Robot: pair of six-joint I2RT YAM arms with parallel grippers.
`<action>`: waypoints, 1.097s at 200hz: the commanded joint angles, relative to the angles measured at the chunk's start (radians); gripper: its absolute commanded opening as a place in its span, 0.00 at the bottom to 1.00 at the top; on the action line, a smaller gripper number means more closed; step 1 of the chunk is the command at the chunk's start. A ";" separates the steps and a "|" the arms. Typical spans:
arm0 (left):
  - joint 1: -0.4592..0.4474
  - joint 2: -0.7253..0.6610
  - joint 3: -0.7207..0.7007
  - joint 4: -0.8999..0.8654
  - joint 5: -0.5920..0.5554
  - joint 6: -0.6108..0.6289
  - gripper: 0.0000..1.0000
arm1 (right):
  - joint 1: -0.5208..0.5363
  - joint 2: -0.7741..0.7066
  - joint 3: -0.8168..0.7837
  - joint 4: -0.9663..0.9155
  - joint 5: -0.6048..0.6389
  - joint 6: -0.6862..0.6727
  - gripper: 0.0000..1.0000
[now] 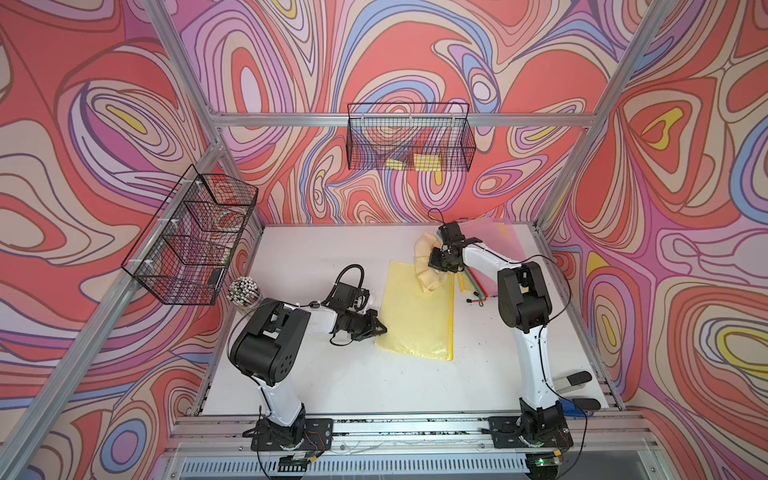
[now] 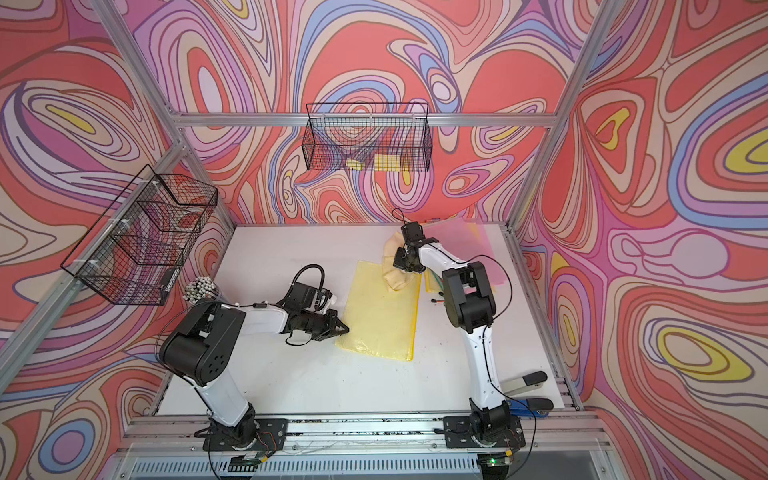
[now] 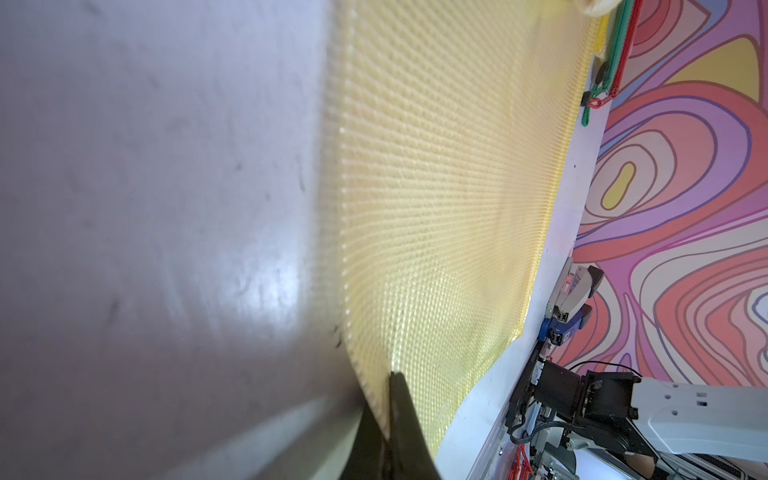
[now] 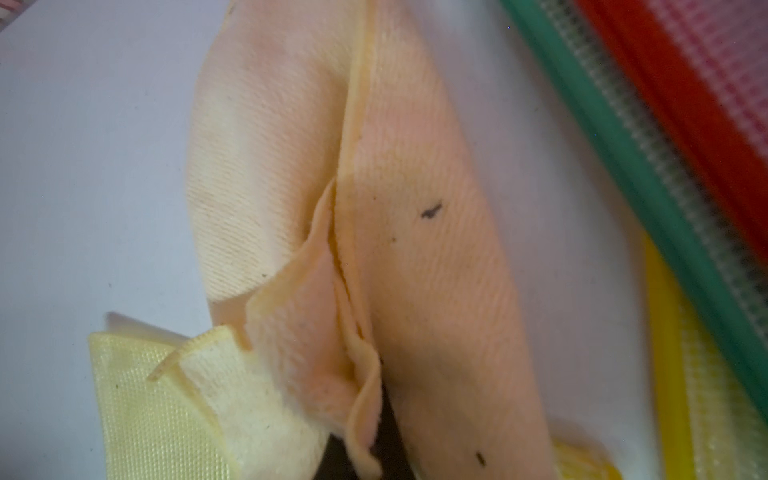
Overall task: Wipe the document bag
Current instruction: Wipe the dirt from the document bag.
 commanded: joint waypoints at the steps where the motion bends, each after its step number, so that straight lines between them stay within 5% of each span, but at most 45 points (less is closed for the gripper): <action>1: -0.005 0.041 -0.014 -0.065 -0.063 -0.005 0.00 | 0.088 -0.060 -0.048 -0.036 -0.017 -0.013 0.00; 39: -0.003 0.063 0.009 -0.052 -0.081 -0.025 0.00 | 0.271 -0.091 -0.107 0.012 -0.080 0.042 0.00; 65: 0.006 0.066 0.022 -0.061 -0.088 -0.024 0.00 | 0.302 -0.141 -0.290 0.176 -0.123 0.157 0.00; 100: 0.031 0.048 0.021 -0.093 -0.093 -0.003 0.00 | 0.248 -0.188 -0.363 0.148 -0.038 0.131 0.00; 162: 0.078 -0.012 -0.031 -0.111 -0.103 0.013 0.00 | -0.010 -0.256 -0.470 0.106 0.018 0.010 0.00; 184: 0.091 -0.026 -0.038 -0.131 -0.114 0.024 0.00 | -0.018 -0.270 -0.450 0.063 0.059 -0.020 0.00; 219: 0.110 -0.032 -0.043 -0.138 -0.136 0.019 0.00 | 0.061 -0.321 -0.461 0.120 -0.098 0.041 0.00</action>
